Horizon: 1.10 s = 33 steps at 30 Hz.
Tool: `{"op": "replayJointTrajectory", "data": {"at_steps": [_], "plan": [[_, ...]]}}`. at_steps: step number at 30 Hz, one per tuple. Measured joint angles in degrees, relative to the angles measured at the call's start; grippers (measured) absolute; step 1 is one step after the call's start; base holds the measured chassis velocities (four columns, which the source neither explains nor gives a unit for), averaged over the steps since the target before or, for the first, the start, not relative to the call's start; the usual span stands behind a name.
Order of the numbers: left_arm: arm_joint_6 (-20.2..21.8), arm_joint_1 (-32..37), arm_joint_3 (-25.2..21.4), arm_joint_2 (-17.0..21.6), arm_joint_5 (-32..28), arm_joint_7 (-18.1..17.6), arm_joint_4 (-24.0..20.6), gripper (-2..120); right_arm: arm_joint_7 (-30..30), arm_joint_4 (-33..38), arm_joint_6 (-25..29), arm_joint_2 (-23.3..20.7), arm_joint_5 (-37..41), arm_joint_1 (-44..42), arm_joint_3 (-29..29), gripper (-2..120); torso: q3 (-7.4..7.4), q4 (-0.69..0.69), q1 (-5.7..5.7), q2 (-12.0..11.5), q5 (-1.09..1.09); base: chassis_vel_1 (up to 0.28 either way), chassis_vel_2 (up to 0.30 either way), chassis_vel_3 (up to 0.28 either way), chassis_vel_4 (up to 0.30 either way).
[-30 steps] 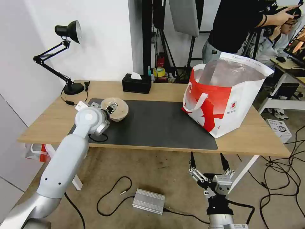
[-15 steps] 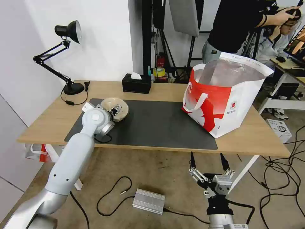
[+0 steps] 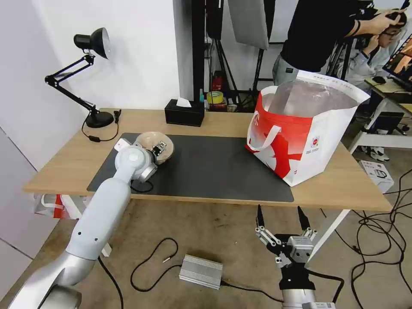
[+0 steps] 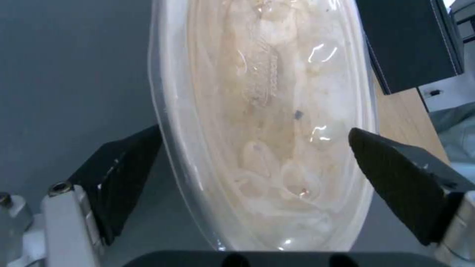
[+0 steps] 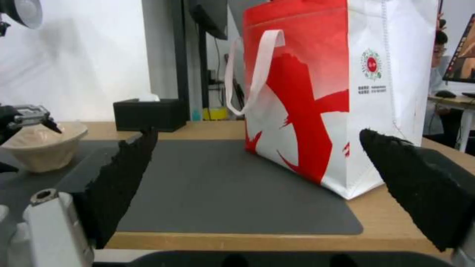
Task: Pick up the trash from the table and place it into the takeout bag.
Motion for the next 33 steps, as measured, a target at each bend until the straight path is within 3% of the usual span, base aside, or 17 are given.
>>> {"op": "replayJointTrajectory", "data": {"at_steps": [6, 19, 23, 33], "plan": [[-0.12, -0.41, 0.24, -0.38, 0.11, 0.04, 0.09, 99, 0.00, 0.00, 0.00, 0.00, 0.00, 0.00, 0.00, 100, 0.00, 0.00, 0.00, 0.00, 0.00, 0.000, 0.000, 0.000, 0.000], [-0.34, -0.51, 0.23, 0.05, 0.13, 0.09, 0.03, 54, 0.00, 0.00, 0.00, 0.00, 0.00, 0.00, 0.00, 100, 0.00, 0.00, 0.00, 0.00, 0.00, 0.000, 0.000, 0.000, 0.000], [-0.37, -0.80, 0.22, -0.09, 0.66, 0.02, 0.53, 33, 0.00, 0.00, 0.00, 0.00, 0.00, 0.00, 0.00, 100, 0.00, 0.00, 0.00, 0.00, -0.01, 0.000, 0.000, 0.000, 0.000], [-0.50, -0.37, 0.44, 0.22, 0.81, 0.07, 0.51, 3, 0.00, 0.00, 0.00, 0.00, 0.00, 0.00, 0.00, 100, 0.00, -0.01, 0.00, 0.00, 0.00, 0.000, 0.000, 0.000, 0.000]]}}
